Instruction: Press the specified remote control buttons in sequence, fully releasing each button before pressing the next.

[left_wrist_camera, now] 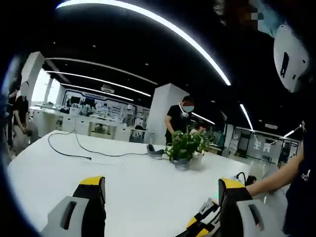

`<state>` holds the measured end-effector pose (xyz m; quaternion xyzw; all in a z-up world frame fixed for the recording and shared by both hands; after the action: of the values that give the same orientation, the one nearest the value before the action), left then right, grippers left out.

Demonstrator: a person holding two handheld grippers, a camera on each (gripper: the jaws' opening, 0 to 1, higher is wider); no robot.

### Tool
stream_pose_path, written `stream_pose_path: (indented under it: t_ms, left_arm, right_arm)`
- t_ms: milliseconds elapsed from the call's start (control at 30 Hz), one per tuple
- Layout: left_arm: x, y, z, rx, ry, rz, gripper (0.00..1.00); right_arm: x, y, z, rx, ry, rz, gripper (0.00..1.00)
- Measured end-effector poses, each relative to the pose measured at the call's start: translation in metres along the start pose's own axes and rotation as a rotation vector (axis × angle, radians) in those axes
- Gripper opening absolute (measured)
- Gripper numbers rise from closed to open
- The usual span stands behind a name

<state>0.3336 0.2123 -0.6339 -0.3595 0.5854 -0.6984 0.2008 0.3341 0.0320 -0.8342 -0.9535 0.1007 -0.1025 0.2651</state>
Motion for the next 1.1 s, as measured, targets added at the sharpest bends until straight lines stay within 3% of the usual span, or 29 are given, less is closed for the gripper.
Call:
stream_pose_path:
  t_ms: [67, 167, 300, 367, 433, 600, 767, 967, 1100]
  left_arm:
    - [0.004, -0.003, -0.005, 0.029, -0.007, -0.007, 1.00]
    - [0.009, 0.000, -0.011, 0.023, -0.041, 0.037, 1.00]
    - [0.013, 0.005, -0.014, 0.048, -0.094, 0.033, 1.00]
    - [0.014, 0.010, -0.015, 0.030, -0.124, 0.061, 1.00]
    - [0.014, 0.011, -0.013, -0.019, -0.123, 0.141, 1.00]
    - [0.009, 0.011, -0.015, -0.007, -0.127, 0.147, 1.00]
    - [0.009, 0.005, -0.019, 0.047, -0.134, 0.151, 1.00]
    - [0.009, 0.014, -0.016, -0.044, -0.143, 0.205, 0.98]
    - [0.008, 0.012, -0.018, -0.034, -0.152, 0.235, 0.98]
  right_arm:
    - [0.000, 0.000, 0.000, 0.003, -0.001, -0.001, 0.23]
    - [-0.001, 0.000, 0.000, 0.004, 0.000, -0.006, 0.23]
    - [-0.001, 0.000, 0.000, 0.005, 0.000, -0.008, 0.23]
    - [-0.001, 0.000, 0.000, 0.004, 0.001, -0.007, 0.23]
    - [-0.001, 0.000, 0.000, 0.001, 0.003, -0.001, 0.23]
    - [-0.001, -0.001, 0.000, -0.013, 0.015, 0.013, 0.23]
    - [0.000, -0.001, 0.000, -0.013, 0.007, 0.007, 0.23]
    - [0.002, -0.001, 0.000, -0.024, -0.030, -0.051, 0.21]
    - [0.007, -0.003, 0.001, -0.030, -0.044, -0.052, 0.21]
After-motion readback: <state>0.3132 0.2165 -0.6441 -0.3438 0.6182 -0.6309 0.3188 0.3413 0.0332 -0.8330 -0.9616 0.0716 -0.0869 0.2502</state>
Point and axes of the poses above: the point that each gripper's makers call its tool centre point, and the gripper's own axes: z roughly forward along the fingers, x roughly to its right, y roughly out of its underside, the point moved 4 cm from there along -z, roughly backward along the fingers, and after that the axes turned 10 degrees about y, right-handed, at the moved point
